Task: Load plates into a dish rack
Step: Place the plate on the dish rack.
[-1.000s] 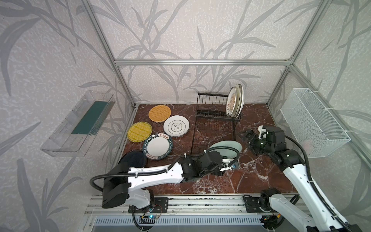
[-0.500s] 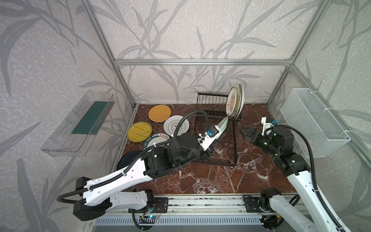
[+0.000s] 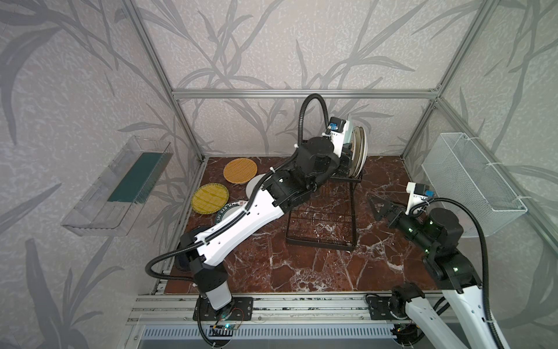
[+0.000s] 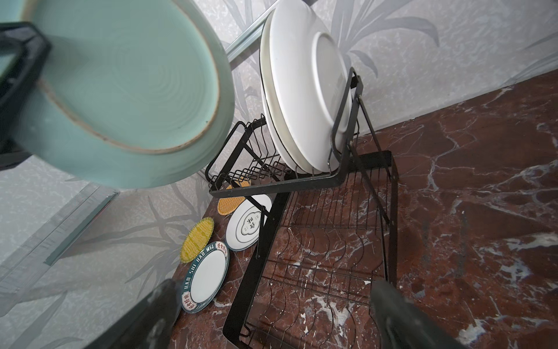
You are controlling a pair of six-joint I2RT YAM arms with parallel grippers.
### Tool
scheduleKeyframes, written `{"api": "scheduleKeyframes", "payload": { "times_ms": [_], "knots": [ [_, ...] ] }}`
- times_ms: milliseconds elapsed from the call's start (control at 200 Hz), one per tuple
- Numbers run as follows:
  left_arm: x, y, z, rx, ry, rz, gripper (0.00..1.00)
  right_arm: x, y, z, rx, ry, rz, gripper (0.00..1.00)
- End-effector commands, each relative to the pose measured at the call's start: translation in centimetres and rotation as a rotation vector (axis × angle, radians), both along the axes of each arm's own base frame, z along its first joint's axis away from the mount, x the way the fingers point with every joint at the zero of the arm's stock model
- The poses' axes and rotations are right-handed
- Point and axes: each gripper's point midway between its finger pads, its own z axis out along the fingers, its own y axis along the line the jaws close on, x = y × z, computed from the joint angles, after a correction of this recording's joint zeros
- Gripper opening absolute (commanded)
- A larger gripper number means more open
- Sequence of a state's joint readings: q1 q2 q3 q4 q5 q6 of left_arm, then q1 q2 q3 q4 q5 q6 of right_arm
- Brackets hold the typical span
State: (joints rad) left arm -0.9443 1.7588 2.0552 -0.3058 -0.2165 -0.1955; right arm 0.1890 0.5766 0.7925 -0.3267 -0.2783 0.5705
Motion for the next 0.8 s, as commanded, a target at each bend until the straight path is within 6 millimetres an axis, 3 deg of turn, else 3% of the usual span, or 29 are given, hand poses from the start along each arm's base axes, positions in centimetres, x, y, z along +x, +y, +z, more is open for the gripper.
{"api": "scheduleKeyframes", "payload": {
  "times_ms": [0,95,330,575,795],
  "knots": [
    [1.3,0.6,4.7,-0.123,-0.057,0.036,0.0,-0.4,0.4,-1.5,-0.032,0.049,0.033,0.99],
    [3.4,0.0,3.7,-0.118,-0.042,0.065,0.0,-0.9,1.7,-1.4,0.0,0.029,0.111,0.99],
    [7.4,-0.8,1.6,-0.144,0.005,0.094,0.0,-0.6,2.1,-2.8,0.038,0.075,0.126,0.99],
    [8.6,-1.3,1.3,-0.202,0.019,0.098,0.0,0.1,3.3,-4.7,0.114,0.148,0.168,0.99],
    [8.5,-1.4,2.9,-0.274,-0.015,0.088,0.0,0.4,3.5,-5.9,0.129,0.179,0.176,0.99]
  ]
}}
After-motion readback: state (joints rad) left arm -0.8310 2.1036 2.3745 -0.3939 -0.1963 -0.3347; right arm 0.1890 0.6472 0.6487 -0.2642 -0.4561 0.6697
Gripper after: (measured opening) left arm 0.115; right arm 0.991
